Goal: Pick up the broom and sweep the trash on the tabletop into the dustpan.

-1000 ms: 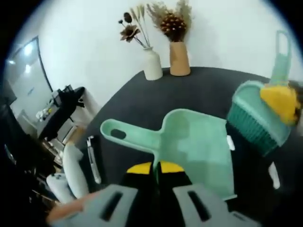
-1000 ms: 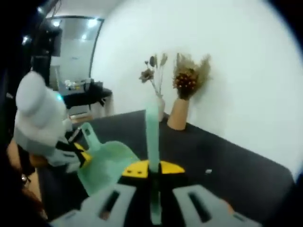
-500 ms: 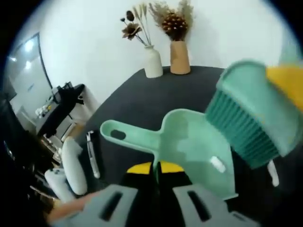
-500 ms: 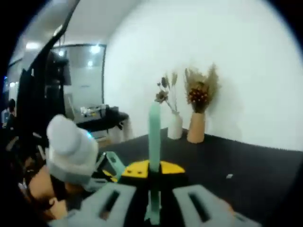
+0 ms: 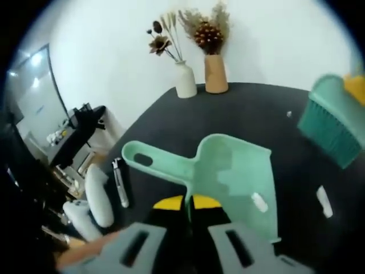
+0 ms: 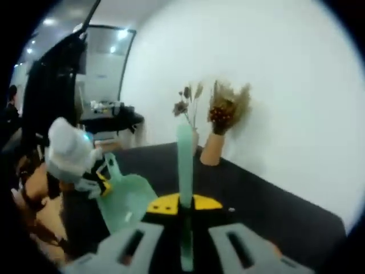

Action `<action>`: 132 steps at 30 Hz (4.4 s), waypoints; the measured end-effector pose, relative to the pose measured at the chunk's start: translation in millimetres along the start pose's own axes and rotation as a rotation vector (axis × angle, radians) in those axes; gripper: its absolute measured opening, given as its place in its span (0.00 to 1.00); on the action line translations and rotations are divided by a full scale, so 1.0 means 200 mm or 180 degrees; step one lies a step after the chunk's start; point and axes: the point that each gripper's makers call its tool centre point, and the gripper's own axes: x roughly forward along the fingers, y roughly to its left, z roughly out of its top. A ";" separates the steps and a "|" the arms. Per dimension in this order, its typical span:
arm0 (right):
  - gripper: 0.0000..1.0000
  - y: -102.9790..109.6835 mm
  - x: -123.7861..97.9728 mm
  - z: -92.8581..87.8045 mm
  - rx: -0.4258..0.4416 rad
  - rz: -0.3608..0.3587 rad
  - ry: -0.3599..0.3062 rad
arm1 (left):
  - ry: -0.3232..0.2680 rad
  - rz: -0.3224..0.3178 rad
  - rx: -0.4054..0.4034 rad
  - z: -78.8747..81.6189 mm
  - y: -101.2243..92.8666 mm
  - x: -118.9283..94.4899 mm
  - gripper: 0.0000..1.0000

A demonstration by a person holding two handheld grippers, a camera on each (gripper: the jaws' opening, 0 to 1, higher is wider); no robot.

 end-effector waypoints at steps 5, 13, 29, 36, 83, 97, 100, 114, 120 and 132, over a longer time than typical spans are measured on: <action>0.06 -0.11 -0.12 -0.02 -0.0454 -0.0024 0.0171 | -0.0016 0.0020 -0.0001 -0.01 0.02 -0.03 0.05; 0.06 -0.29 -0.40 -0.13 -0.1137 0.0074 0.0751 | 0.0009 0.0038 0.0016 -0.02 0.02 -0.02 0.05; 0.06 -0.40 -0.77 -0.42 -0.1471 0.0991 0.1189 | -0.0040 0.0045 0.0110 0.02 0.00 -0.03 0.05; 0.06 -0.44 -0.77 -0.47 -0.1175 0.0944 0.1231 | -0.0029 0.0031 0.0103 0.00 0.01 -0.02 0.05; 0.06 0.27 -0.09 -0.34 -0.0520 -0.0726 0.0372 | 0.0033 -0.0099 0.0017 -0.25 -0.04 -0.15 0.06; 0.06 0.40 -0.13 -0.19 -0.0360 -0.0564 0.0047 | 0.0049 -0.0219 -0.0125 -0.29 -0.04 -0.16 0.06; 0.06 0.41 -0.10 -0.24 -0.0243 -0.0466 0.0185 | 0.0050 -0.0222 -0.0138 -0.29 -0.05 -0.16 0.06; 0.06 0.55 -0.01 -0.04 0.0069 -0.0232 -0.0383 | 0.0042 -0.0431 -0.0518 -0.29 -0.08 -0.16 0.05; 0.06 0.33 -0.08 -0.07 0.0028 -0.0391 -0.0410 | -0.0204 -0.0626 -0.0536 -0.25 -0.07 -0.17 0.14; 0.06 0.05 -0.19 -0.16 -0.0143 -0.0626 -0.0428 | -0.0615 -0.1338 -0.1486 -0.19 0.08 -0.21 0.25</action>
